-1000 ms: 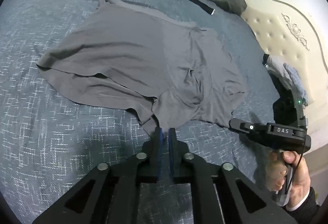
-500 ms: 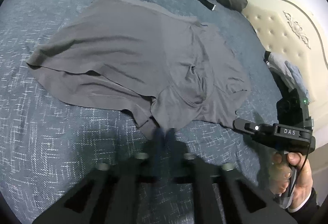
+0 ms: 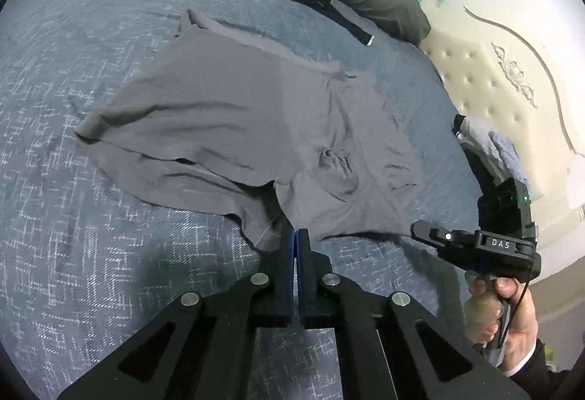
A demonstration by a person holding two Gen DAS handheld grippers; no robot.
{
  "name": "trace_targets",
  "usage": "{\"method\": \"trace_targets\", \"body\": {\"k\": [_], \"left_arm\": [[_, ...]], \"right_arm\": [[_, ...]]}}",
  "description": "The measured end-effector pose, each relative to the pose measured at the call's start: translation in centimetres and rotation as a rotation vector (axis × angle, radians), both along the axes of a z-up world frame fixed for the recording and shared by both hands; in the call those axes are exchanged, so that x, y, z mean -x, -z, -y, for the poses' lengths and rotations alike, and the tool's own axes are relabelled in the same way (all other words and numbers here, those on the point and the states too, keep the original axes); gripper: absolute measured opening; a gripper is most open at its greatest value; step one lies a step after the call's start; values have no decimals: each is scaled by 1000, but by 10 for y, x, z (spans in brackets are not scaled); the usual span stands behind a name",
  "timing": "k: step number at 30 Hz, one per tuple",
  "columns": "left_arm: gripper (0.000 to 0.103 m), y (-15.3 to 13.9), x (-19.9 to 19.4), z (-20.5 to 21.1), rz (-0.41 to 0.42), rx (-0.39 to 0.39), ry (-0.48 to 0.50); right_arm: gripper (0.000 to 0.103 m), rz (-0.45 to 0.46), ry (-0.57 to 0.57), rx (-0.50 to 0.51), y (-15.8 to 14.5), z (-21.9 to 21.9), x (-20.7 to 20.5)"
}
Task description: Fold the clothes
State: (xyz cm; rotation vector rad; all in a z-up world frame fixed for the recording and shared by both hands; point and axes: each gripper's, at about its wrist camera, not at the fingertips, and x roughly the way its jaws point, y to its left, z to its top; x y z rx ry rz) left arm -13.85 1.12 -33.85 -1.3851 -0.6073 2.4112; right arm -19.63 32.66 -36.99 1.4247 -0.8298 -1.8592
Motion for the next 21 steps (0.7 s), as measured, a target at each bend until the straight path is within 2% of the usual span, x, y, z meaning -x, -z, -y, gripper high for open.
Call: {"method": "trace_targets", "body": {"k": [9, 12, 14, 21], "left_arm": [[1, 27, -2, -5, 99, -15, 2], [1, 23, -4, -4, 95, -39, 1], [1, 17, -6, -5, 75, -23, 8], [1, 39, 3, -3, 128, 1, -10]], "right_arm": [[1, 28, 1, -27, 7, -4, 0], [1, 36, 13, -30, 10, -9, 0], [1, 33, 18, -28, 9, -11, 1], [1, 40, 3, -44, 14, -6, 1]]}}
